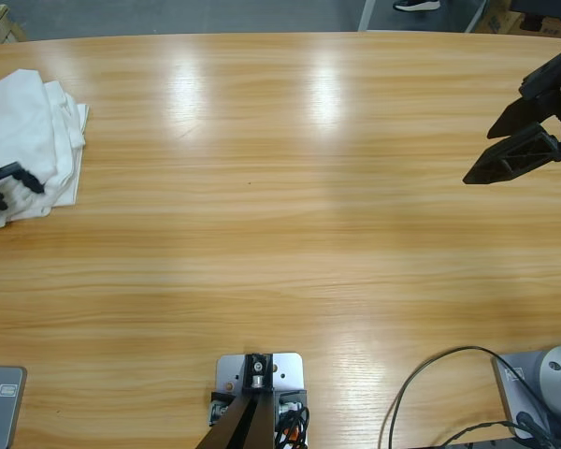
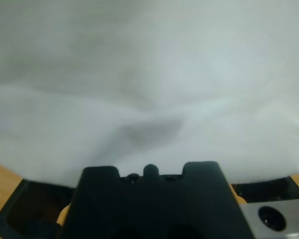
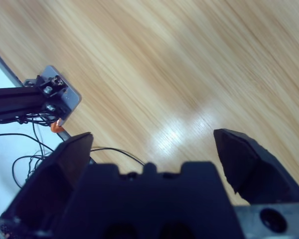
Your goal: Fold clothes
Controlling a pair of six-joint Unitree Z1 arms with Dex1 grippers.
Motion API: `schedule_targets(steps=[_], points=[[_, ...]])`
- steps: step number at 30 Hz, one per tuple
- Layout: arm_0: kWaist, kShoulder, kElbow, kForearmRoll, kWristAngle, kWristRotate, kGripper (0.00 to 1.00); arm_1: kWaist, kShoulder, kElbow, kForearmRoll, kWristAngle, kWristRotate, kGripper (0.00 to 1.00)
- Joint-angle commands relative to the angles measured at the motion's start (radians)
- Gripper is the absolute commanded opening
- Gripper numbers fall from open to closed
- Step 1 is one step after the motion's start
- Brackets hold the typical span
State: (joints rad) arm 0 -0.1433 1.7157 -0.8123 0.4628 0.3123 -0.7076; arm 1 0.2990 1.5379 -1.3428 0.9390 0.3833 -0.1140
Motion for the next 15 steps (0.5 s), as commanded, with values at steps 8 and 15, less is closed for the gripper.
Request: schedule_targets(steps=[8,15], points=[[0.132,-0.422,-0.172,0.470,-0.124,-0.717,1.000,0.012,0.021,0.030,-0.010,0.102,0.008,1.000],[0.509,-0.177,-0.250,0.457,-0.132,-1.068,1.000,0.012,0.021,0.066,-0.028,0.118,0.008,1.000]])
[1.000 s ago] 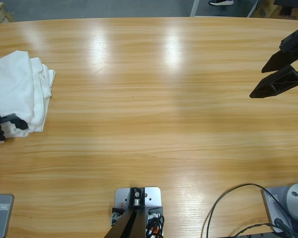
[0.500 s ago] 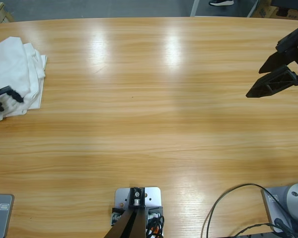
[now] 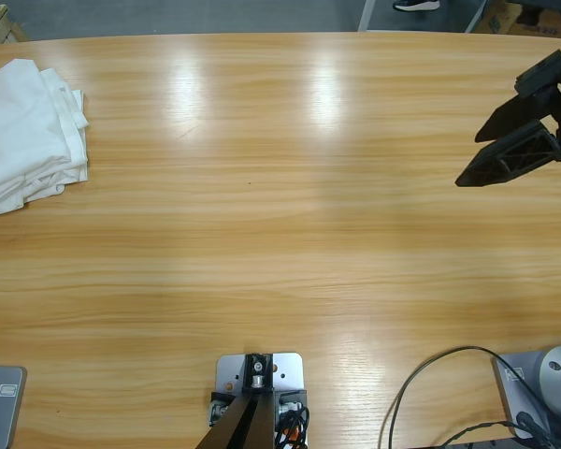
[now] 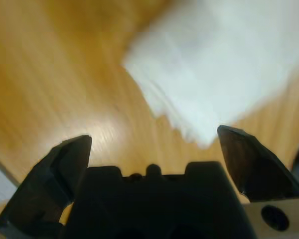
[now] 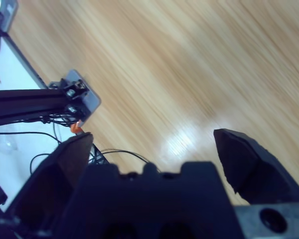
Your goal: Fold clothes
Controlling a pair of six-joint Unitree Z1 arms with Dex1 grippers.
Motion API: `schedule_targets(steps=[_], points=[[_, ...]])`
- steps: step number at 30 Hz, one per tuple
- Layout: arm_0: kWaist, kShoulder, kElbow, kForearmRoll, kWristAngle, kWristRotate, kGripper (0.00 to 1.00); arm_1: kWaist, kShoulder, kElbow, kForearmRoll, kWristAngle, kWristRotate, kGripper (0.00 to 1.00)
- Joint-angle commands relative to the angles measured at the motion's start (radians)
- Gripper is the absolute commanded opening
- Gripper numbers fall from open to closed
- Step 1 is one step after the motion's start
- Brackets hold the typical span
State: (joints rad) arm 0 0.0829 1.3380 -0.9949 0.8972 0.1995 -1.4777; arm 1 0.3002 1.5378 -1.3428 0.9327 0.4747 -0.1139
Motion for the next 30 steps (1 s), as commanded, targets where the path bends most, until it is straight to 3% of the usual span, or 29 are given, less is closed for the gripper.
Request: schedule_targets(steps=[1,4,9,14,20,30], points=[[0.290,0.246,-0.098,0.021,-0.025,-0.362,1.000,0.011,0.021,0.075,-0.026,0.027,0.008,1.000],[0.296,0.381,-0.204,0.049,-0.036,-0.514,1.000,0.011,0.028,0.090,-0.038,0.027,0.008,1.000],[0.309,0.572,-0.339,0.061,-0.026,-0.630,1.000,0.011,0.062,0.077,-0.044,0.027,0.008,1.000],[0.279,0.749,-0.576,0.169,0.025,-0.596,1.000,0.011,0.088,0.062,-0.041,0.024,0.008,1.000],[0.268,0.964,-0.927,0.447,0.044,-0.461,1.000,0.011,0.164,0.000,-0.042,0.027,0.008,1.000],[0.253,1.099,-1.046,0.514,0.007,-0.447,1.000,0.011,0.227,-0.067,-0.026,0.024,0.008,1.000]])
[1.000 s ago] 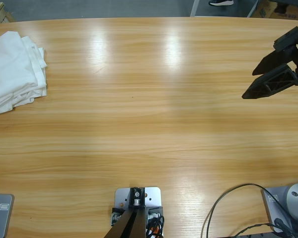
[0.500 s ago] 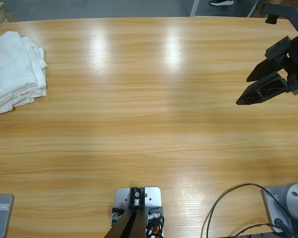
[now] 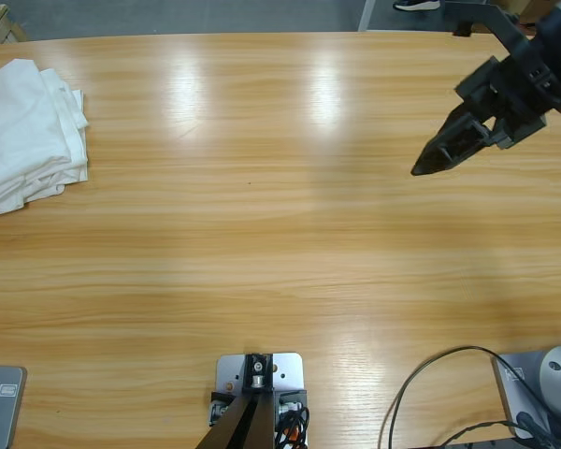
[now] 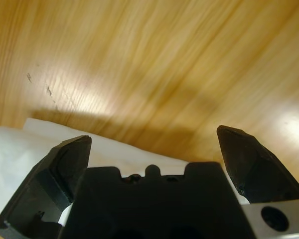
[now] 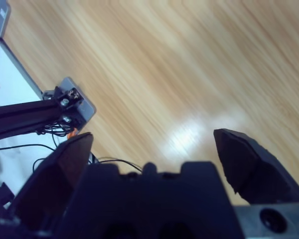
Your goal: Fold clothes
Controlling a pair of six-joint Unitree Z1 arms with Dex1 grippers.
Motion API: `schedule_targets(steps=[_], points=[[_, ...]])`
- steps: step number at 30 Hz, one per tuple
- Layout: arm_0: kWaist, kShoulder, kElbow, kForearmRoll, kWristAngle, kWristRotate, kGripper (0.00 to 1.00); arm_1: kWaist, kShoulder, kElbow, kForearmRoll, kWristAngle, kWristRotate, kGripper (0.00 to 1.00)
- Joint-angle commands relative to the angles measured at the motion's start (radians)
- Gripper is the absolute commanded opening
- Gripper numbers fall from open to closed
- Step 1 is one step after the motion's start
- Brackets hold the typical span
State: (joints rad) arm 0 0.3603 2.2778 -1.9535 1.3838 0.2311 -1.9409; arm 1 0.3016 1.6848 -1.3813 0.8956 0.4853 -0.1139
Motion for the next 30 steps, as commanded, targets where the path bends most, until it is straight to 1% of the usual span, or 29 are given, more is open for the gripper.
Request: schedule_targets(steps=[1,9,13,20,22,26,28,30], points=[[-0.034,0.178,-0.115,0.028,-0.032,0.021,1.000,0.009,0.085,-0.030,0.011,0.013,0.007,1.000],[-0.100,0.264,-0.292,0.028,-0.103,0.098,1.000,0.005,0.100,-0.051,0.020,0.012,0.005,1.000],[-0.116,0.300,-0.398,0.029,-0.107,0.161,1.000,0.004,0.108,-0.054,0.020,0.012,0.005,1.000],[-0.143,0.353,-0.560,0.055,-0.108,0.175,1.000,0.004,0.109,-0.061,0.021,0.013,0.005,1.000],[-0.150,0.355,-0.581,0.087,-0.107,0.173,1.000,0.004,0.102,-0.069,0.029,0.013,0.005,1.000],[-0.144,0.299,-0.592,0.235,-0.083,0.184,1.000,0.004,0.060,-0.081,0.046,0.011,0.009,1.000],[-0.148,0.226,-0.560,0.275,-0.071,0.234,1.000,0.005,0.026,-0.091,0.059,-0.013,0.021,1.000],[-0.169,0.120,-0.512,0.274,-0.041,0.320,1.000,0.005,-0.014,-0.109,0.075,-0.075,0.021,1.000]])
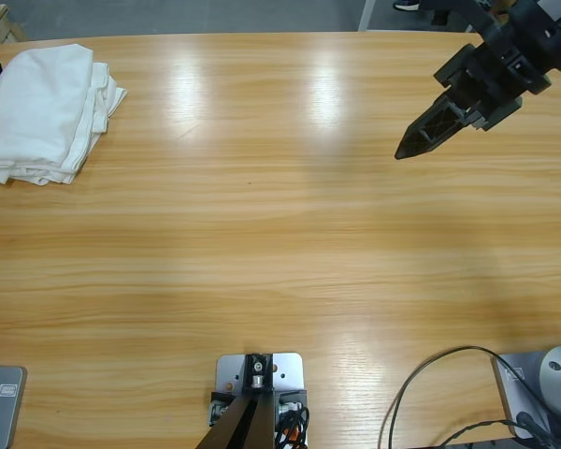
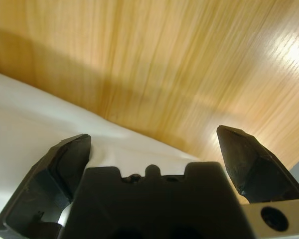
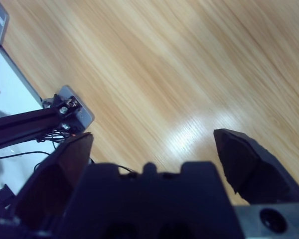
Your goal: Fold clothes
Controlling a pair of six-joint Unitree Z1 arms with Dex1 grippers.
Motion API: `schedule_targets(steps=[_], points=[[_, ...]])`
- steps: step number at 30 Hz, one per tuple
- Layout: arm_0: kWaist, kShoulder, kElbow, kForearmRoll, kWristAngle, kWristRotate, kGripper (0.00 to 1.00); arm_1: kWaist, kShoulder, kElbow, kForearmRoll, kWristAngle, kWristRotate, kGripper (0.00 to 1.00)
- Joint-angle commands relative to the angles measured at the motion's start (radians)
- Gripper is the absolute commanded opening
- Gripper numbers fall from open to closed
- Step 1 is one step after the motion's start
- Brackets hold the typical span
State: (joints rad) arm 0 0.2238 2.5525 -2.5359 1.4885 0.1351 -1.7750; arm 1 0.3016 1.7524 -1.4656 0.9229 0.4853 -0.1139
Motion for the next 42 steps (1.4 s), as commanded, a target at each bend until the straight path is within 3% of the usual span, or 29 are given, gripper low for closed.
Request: schedule_targets(steps=[1,5,8,10,12,14,16,19,21,24,27,30,42], points=[[-0.037,-0.203,0.082,0.169,0.060,0.223,1.000,0.008,-0.105,-0.032,0.048,-0.111,0.018,1.000],[-0.048,-0.358,0.084,0.135,0.108,0.598,1.000,0.009,-0.203,-0.044,0.044,-0.158,0.048,1.000],[-0.050,-0.465,0.080,0.086,0.028,0.809,1.000,0.018,-0.282,-0.024,0.043,-0.162,0.097,1.000],[-0.088,-0.518,0.101,0.088,0.001,0.989,1.000,0.022,-0.331,0.013,0.043,-0.170,0.122,1.000],[-0.150,-0.567,0.163,0.087,0.069,1.048,1.000,0.022,-0.388,0.064,0.042,-0.196,0.140,1.000],[-0.224,-0.629,0.267,0.086,0.209,1.055,1.000,0.022,-0.460,0.123,0.039,-0.241,0.148,1.000],[-0.275,-0.720,0.395,0.030,0.260,1.125,1.000,0.022,-0.535,0.183,0.033,-0.289,0.149,0.999],[-0.345,-0.901,0.645,-0.079,0.226,1.296,1.000,0.022,-0.603,0.261,0.057,-0.321,0.156,0.987],[-0.385,-1.032,0.865,-0.181,0.089,1.415,1.000,0.022,-0.631,0.329,0.062,-0.324,0.160,0.987],[-0.409,-1.230,1.155,-0.294,-0.067,1.491,1.000,0.022,-0.653,0.403,0.079,-0.326,0.170,0.987],[-0.497,-1.363,1.360,-0.324,-0.091,1.501,1.000,0.022,-0.688,0.474,0.062,-0.328,0.182,0.984],[-0.503,-1.499,1.526,-0.389,-0.134,1.489,1.000,0.022,-0.712,0.516,0.013,-0.324,0.185,0.964],[-0.502,-1.526,1.616,-0.479,-0.221,1.524,1.000,0.022,-0.707,0.591,-0.058,-0.318,0.200,0.964]])
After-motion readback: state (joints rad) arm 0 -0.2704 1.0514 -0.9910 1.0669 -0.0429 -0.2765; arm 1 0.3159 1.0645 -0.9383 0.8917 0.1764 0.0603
